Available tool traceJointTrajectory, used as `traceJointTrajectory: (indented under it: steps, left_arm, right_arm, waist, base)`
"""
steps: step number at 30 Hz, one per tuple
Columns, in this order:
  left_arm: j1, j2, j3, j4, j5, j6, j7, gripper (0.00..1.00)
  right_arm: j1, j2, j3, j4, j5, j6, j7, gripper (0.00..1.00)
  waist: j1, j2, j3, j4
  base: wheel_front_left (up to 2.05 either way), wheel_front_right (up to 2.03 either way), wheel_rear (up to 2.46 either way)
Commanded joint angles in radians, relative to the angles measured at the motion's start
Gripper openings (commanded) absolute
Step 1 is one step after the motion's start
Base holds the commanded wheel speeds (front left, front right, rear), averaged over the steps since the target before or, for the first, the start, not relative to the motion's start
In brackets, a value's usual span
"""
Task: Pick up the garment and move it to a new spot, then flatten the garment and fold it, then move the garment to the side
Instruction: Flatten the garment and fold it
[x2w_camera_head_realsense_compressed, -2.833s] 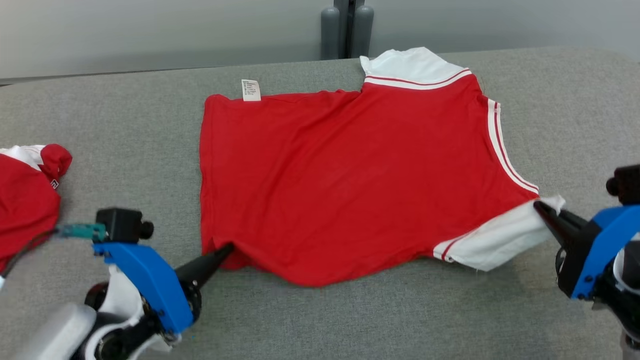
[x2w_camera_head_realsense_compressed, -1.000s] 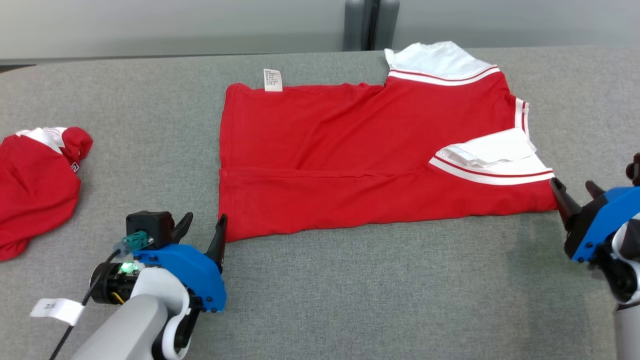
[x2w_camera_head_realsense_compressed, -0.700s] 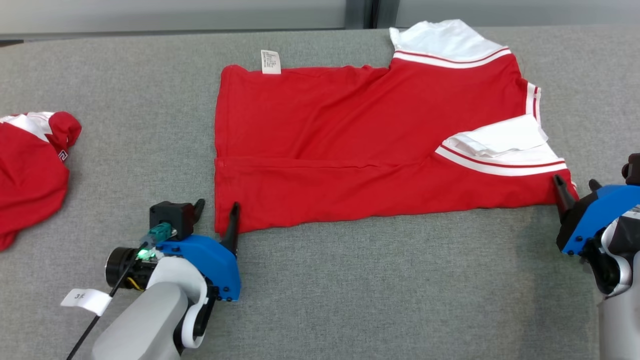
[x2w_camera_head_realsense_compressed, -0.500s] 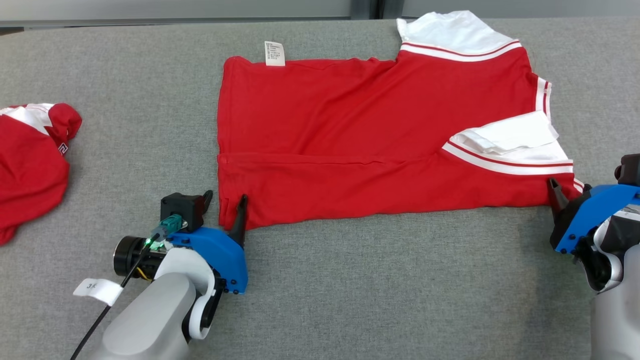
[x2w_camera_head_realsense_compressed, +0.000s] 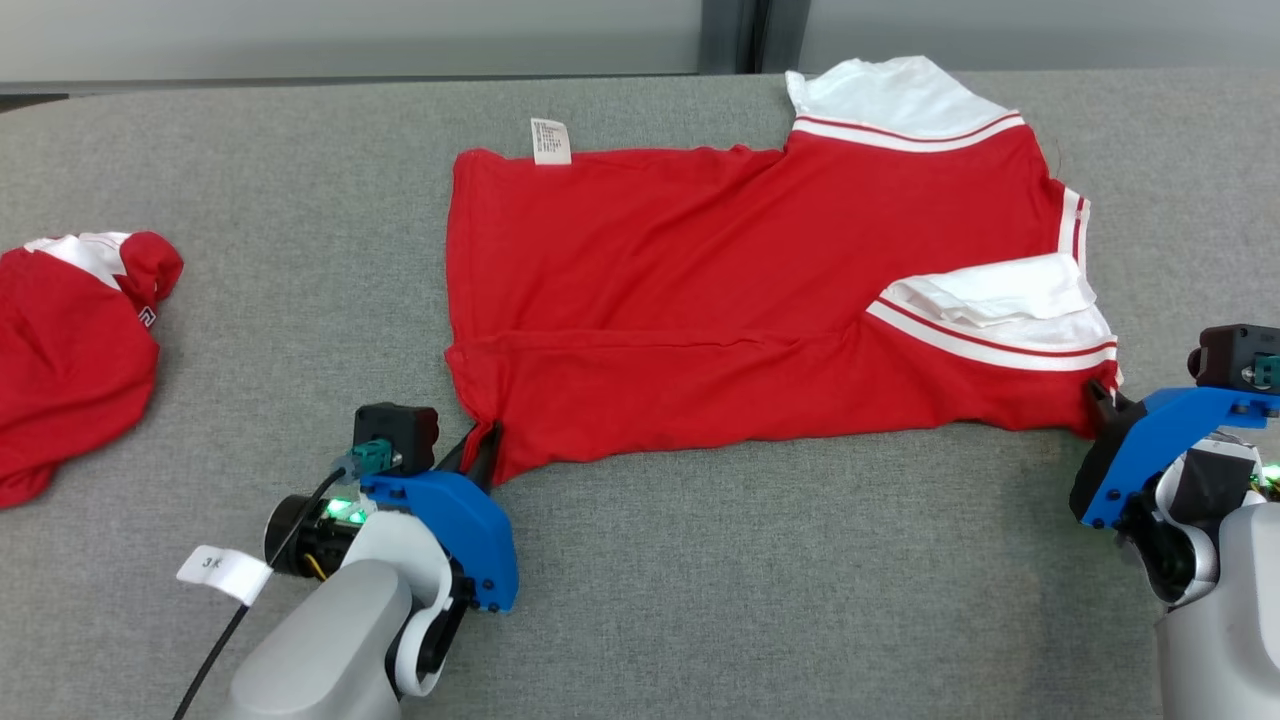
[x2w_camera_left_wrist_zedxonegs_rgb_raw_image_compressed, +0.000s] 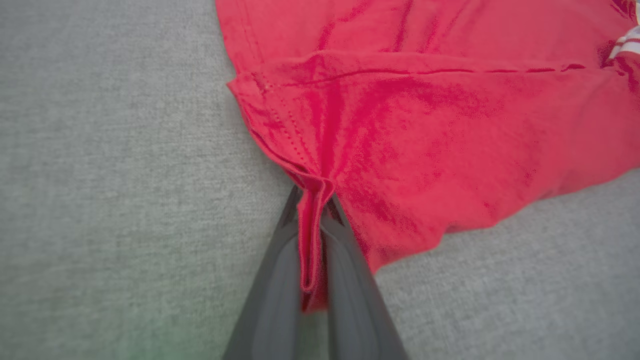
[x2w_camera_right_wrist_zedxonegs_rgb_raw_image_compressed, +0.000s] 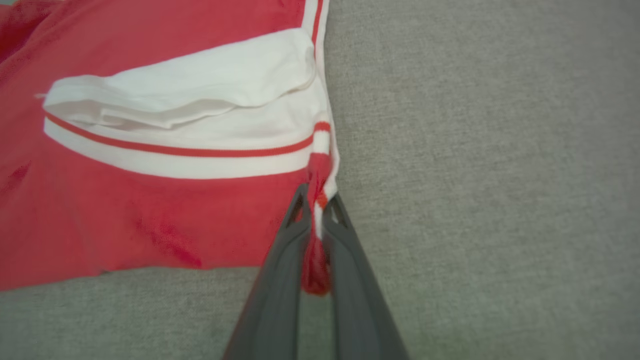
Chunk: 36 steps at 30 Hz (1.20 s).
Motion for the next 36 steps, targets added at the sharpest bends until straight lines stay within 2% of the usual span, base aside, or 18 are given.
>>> traceJointTrajectory:
  steps: [1, 10, 21, 24, 29, 30, 31, 32, 33, 36]
  left_arm:
    - [0.068, 0.009, -0.007, 0.011, -0.014, -0.001, 0.005, 0.0]
    - [0.152, 0.074, 0.043, -0.131, -0.067, 0.033, -0.003, 0.0]
    - [0.339, 0.215, 0.04, -0.384, -0.1, 0.135, 0.085, 0.0]
    - [0.389, 0.254, 0.039, -0.445, -0.111, 0.163, 0.107, 0.0]
    - [0.449, 0.287, 0.051, -0.525, -0.126, 0.204, 0.109, 0.0]
    - [0.457, 0.29, 0.052, -0.535, -0.128, 0.21, 0.111, 0.02]
    - [0.462, 0.293, 0.052, -0.544, -0.13, 0.214, 0.112, 0.42]
    - [0.466, 0.294, 0.051, -0.552, -0.134, 0.214, 0.114, 0.97]
    - [0.468, 0.297, 0.051, -0.56, -0.135, 0.214, 0.117, 1.0]
    - [0.473, 0.293, 0.046, -0.574, -0.133, 0.219, 0.12, 1.0]
  right_arm:
    - [0.026, -0.007, 0.004, -0.029, 0.012, 0.0, 0.0, 0.0]
    - [0.17, 0.005, 0.002, -0.2, 0.097, 0.0, 0.073, 0.0]
    - [0.446, 0.038, -0.032, -0.504, 0.17, 0.0, 0.223, 0.0]
    - [0.504, 0.04, -0.033, -0.541, 0.22, 0.0, 0.248, 0.0]
    - [0.555, 0.04, -0.023, -0.56, 0.26, 0.0, 0.253, 0.0]
    - [0.559, 0.04, -0.022, -0.559, 0.265, 0.0, 0.25, 0.0]
    - [0.561, 0.04, -0.021, -0.558, 0.268, 0.0, 0.248, 0.0]
    - [0.562, 0.04, -0.019, -0.555, 0.271, 0.0, 0.247, 0.04]
    - [0.562, 0.04, -0.017, -0.553, 0.273, 0.0, 0.243, 1.0]
    - [0.552, 0.04, -0.018, -0.553, 0.256, 0.0, 0.233, 1.0]
  waist:
    - [0.0, 0.0, -0.02, -0.003]
    - [0.0, 0.0, -0.103, 0.002]
    - [0.0, 0.0, -0.152, -0.016]
    - [0.0, 0.0, -0.153, -0.025]
    - [0.0, 0.0, -0.149, -0.032]
    - [0.0, 0.0, -0.149, -0.032]
    - [0.0, 0.0, -0.148, -0.033]
    - [0.0, 0.0, -0.148, -0.033]
    - [0.0, 0.0, -0.149, -0.033]
    - [0.0, 0.0, -0.152, -0.032]
  base:
    - [0.0, 0.0, 0.0]
    - [0.0, 0.0, 0.0]
    - [0.0, 0.0, 0.0]
    - [0.0, 0.0, 0.0]
    - [0.0, 0.0, 0.0]
    - [0.0, 0.0, 0.0]
    - [0.0, 0.0, 0.0]
    - [0.0, 0.0, 0.0]
    - [0.0, 0.0, 0.0]
    - [0.0, 0.0, 0.0]
